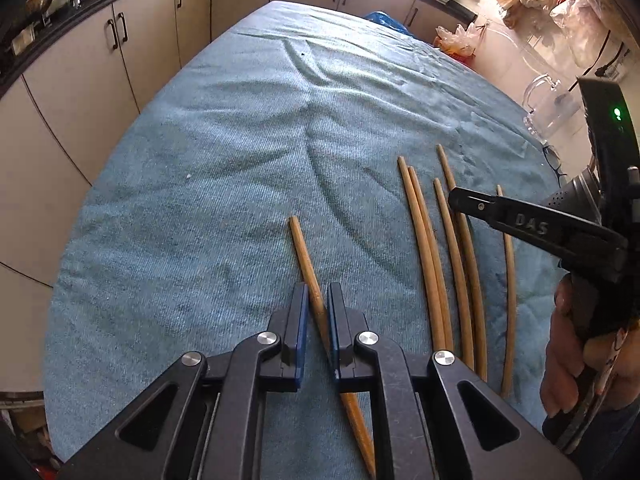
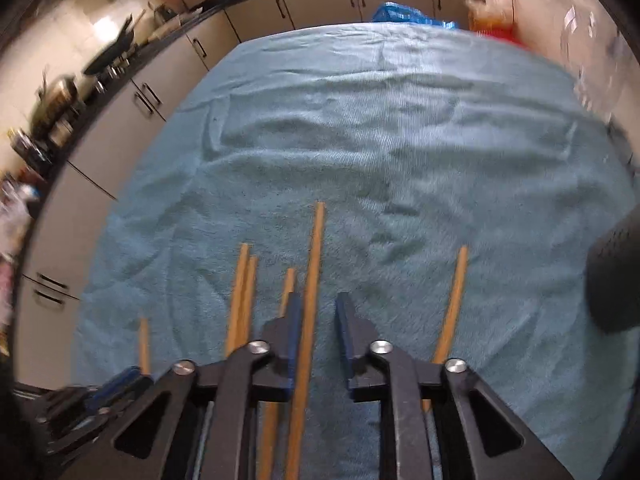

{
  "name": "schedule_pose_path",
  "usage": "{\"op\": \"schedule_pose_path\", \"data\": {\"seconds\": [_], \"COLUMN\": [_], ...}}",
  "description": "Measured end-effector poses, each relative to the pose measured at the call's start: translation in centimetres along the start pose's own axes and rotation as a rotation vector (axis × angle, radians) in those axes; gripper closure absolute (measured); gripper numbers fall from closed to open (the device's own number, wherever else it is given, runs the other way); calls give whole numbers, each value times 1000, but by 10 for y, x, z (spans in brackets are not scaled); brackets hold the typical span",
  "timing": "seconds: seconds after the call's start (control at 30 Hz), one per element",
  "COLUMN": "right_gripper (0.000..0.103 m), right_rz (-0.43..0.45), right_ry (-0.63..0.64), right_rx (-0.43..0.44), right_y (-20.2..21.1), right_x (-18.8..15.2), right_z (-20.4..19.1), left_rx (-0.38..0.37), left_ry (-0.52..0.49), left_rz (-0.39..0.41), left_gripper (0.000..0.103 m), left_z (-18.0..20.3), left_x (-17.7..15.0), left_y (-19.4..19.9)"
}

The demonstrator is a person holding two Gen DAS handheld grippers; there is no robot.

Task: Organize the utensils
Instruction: 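Close the left tool on a third chopstick while the right tool grasps another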

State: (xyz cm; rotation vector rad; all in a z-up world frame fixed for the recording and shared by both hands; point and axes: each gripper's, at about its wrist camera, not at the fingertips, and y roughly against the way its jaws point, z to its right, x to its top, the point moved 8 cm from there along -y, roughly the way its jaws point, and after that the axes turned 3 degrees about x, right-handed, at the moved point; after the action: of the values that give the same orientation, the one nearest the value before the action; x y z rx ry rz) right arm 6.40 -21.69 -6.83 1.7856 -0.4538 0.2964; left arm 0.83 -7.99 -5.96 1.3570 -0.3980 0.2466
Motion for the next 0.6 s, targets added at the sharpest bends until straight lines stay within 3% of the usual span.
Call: {"op": "schedule_pose_path", "data": {"seconds": [0.13,0.27,0.6], "right_gripper": [95,96,96], "right_rz": [20,51,352], "right_ry": [50,-14,-2], "right_rx": [-55,60,213], "right_y": [-3,12,118], "right_x": [5,0,-9], "right_z": [-2,2,-7], "left_rx": [6,-64,-133], "left_ry": [-7,14,10], "left_rz": [22,26,234], "left_gripper": [95,96,97], "left_z": [5,5,12], "left_x": [7,10,31], "left_y": [-4,0,69]}}
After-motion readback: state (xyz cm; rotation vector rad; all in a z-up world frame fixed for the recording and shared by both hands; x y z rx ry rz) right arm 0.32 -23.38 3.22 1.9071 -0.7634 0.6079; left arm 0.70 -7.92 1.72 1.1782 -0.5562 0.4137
